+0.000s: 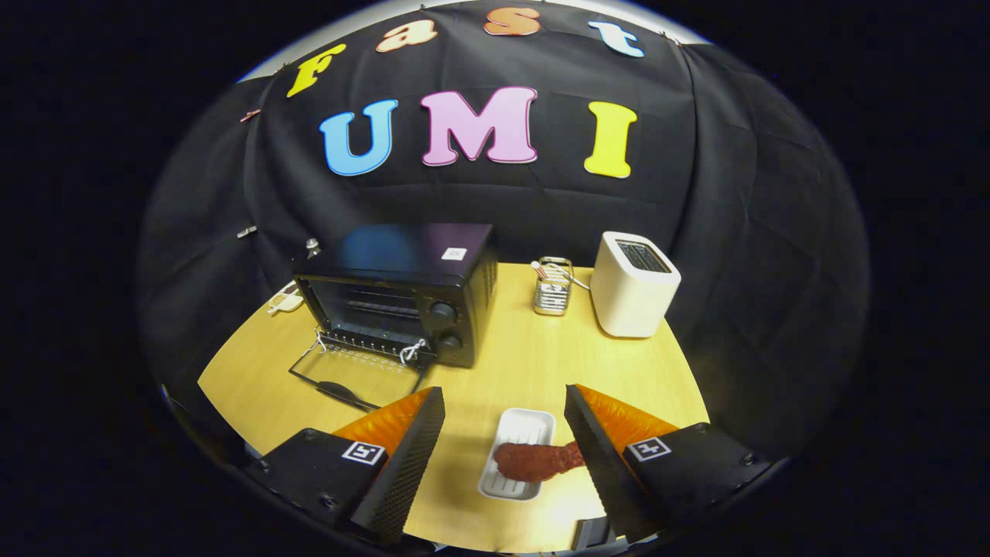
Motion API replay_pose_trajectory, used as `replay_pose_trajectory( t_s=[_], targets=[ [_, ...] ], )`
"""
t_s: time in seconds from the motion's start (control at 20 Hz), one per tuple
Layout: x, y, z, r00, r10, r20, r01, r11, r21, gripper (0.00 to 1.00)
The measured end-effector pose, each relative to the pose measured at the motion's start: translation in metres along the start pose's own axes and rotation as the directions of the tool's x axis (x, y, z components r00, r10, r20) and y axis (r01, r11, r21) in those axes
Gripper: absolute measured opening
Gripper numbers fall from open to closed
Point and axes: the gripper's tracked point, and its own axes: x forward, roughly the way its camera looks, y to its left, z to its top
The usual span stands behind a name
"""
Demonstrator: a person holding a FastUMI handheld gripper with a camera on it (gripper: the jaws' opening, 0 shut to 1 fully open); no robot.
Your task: Open the toaster oven, put the food inside, and close the toaster oven door.
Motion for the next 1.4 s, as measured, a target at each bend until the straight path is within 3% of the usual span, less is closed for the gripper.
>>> replay_pose_trajectory(
  t_s=[0.35,0.6,0.9,1.1,1.3,1.4],
  targets=[
    [0.028,-0.055,-0.066,0.981,0.083,-0.176,-0.058,0.988,0.143,0.99],
    [0.05,-0.066,-0.102,0.942,0.199,-0.269,-0.102,0.937,0.335,0.96],
    [0.061,-0.054,-0.116,0.895,0.334,-0.296,-0.114,0.813,0.571,0.68],
    [0.061,-0.053,-0.125,0.881,0.357,-0.311,-0.1,0.782,0.615,0.32],
    [0.057,-0.056,-0.121,0.873,0.38,-0.306,-0.072,0.72,0.69,0.21],
    [0.055,-0.056,-0.12,0.868,0.388,-0.309,-0.07,0.714,0.697,0.17]
  ],
)
